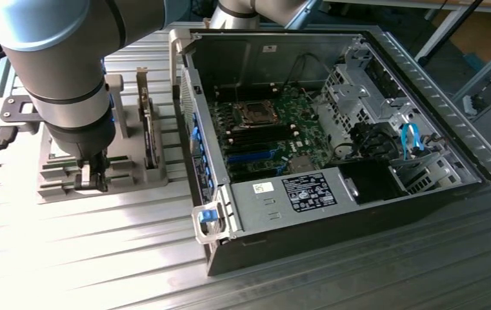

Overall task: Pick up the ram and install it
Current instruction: 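Pick up the ram and move it above insertion slot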

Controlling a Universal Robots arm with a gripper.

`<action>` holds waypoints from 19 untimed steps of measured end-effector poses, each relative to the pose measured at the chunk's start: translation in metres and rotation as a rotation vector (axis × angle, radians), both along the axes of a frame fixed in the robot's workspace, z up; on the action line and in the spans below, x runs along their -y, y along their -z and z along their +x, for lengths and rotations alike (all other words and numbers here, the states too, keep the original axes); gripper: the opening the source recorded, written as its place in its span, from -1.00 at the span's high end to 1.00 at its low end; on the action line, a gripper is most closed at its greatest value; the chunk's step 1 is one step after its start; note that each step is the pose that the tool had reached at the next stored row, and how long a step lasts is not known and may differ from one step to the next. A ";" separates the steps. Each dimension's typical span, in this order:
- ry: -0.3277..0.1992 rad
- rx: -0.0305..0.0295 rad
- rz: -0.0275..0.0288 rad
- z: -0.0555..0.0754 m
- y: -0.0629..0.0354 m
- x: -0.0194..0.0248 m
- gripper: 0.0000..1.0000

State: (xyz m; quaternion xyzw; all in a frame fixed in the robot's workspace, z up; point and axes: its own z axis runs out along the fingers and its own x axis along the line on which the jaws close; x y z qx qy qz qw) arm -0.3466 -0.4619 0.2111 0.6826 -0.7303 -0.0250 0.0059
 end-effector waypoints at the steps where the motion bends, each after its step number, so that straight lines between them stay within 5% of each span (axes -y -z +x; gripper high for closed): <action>1: 0.000 0.0000 -0.0001 0.000 0.0000 0.0000 0.01; 5: 0.000 0.0000 0.0000 0.000 0.0000 0.0000 0.04; 11: 0.000 -0.0001 -0.0001 0.000 0.0000 0.0000 0.55; 19: 0.000 -0.0001 -0.0001 0.000 0.0000 0.0000 0.76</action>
